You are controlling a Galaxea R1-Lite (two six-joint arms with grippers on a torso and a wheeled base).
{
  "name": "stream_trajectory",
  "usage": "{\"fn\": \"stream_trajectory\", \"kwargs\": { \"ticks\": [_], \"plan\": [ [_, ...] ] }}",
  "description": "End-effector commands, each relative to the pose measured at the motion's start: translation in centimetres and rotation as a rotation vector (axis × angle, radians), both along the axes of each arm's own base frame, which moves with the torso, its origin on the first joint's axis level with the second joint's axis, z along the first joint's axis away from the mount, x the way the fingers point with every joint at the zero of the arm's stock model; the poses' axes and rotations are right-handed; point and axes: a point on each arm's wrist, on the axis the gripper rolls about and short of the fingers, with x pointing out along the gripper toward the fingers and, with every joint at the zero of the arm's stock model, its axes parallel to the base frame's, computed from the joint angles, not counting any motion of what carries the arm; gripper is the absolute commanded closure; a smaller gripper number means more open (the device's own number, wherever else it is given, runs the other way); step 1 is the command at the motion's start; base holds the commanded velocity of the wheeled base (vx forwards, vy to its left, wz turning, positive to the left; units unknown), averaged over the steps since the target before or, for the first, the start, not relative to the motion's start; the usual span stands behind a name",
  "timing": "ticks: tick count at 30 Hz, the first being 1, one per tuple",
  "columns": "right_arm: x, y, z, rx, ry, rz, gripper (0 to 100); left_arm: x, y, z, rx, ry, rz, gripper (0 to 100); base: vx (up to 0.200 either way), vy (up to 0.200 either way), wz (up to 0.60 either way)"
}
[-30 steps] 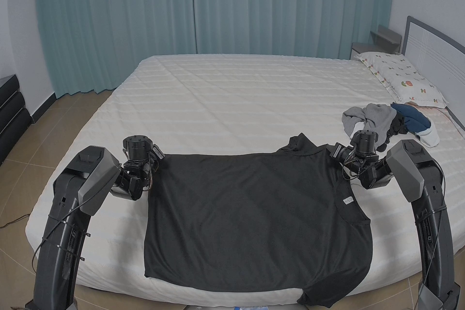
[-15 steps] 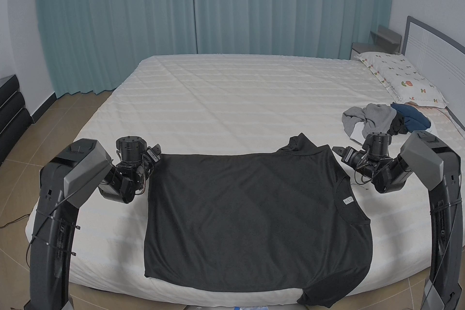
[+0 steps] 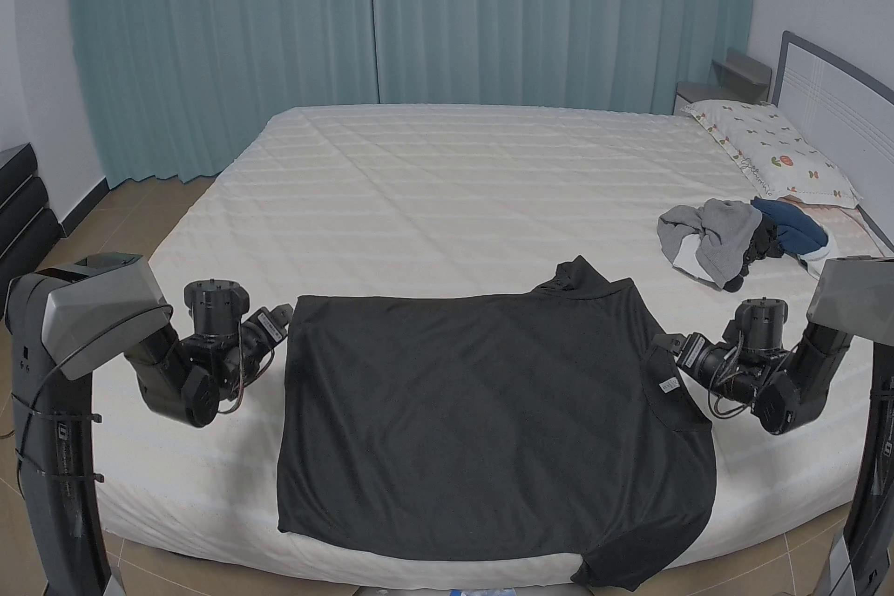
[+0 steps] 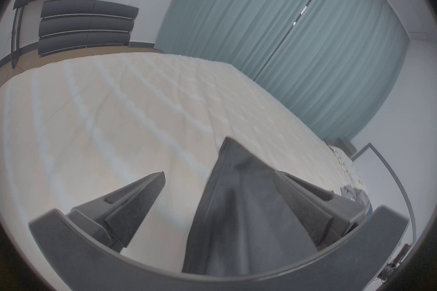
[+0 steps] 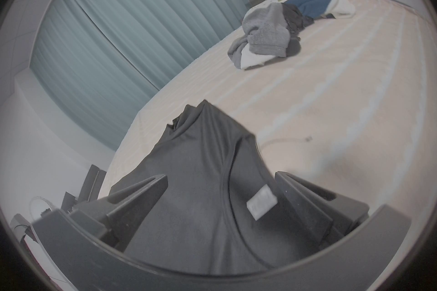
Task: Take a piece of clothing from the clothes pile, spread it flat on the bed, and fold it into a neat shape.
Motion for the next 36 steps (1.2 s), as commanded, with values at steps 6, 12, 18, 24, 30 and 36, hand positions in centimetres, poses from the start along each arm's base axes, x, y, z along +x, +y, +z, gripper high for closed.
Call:
{"fn": "stream_trajectory", "kwargs": {
  "ticks": [6, 12, 18, 24, 30, 36],
  "plan": [
    [-10.9, 2.1, 1.6, 0.197, 0.046, 0.027, 0, -12.7, -2.7, 0.4, -0.070, 0.094, -0.136, 0, -0.200, 0.000, 0.00],
    [-11.7, 2.4, 0.6, 0.216, 0.093, 0.031, 0, -14.0, -3.2, -0.4, -0.116, 0.125, -0.142, 0, -0.067, 0.000, 0.00],
    [-12.2, 2.8, 0.4, 0.213, 0.119, 0.051, 0, -14.3, -4.1, -0.6, -0.123, 0.138, -0.168, 0, 0.000, -0.033, 0.00],
    [-12.7, 3.3, -0.1, 0.202, 0.152, 0.069, 0, -15.0, -4.8, -0.7, -0.143, 0.155, -0.180, 0, 0.000, -0.200, 0.00],
    [-13.1, 3.5, -0.1, 0.200, 0.165, 0.079, 0, -15.8, -4.6, -0.7, -0.144, 0.176, -0.175, 0, 0.000, -0.200, 0.00],
    [-13.1, 3.5, 0.0, 0.200, 0.162, 0.078, 0, -17.2, -5.1, 1.0, -0.166, 0.142, -0.207, 0, 0.000, -0.067, 0.00]
  ]
}}
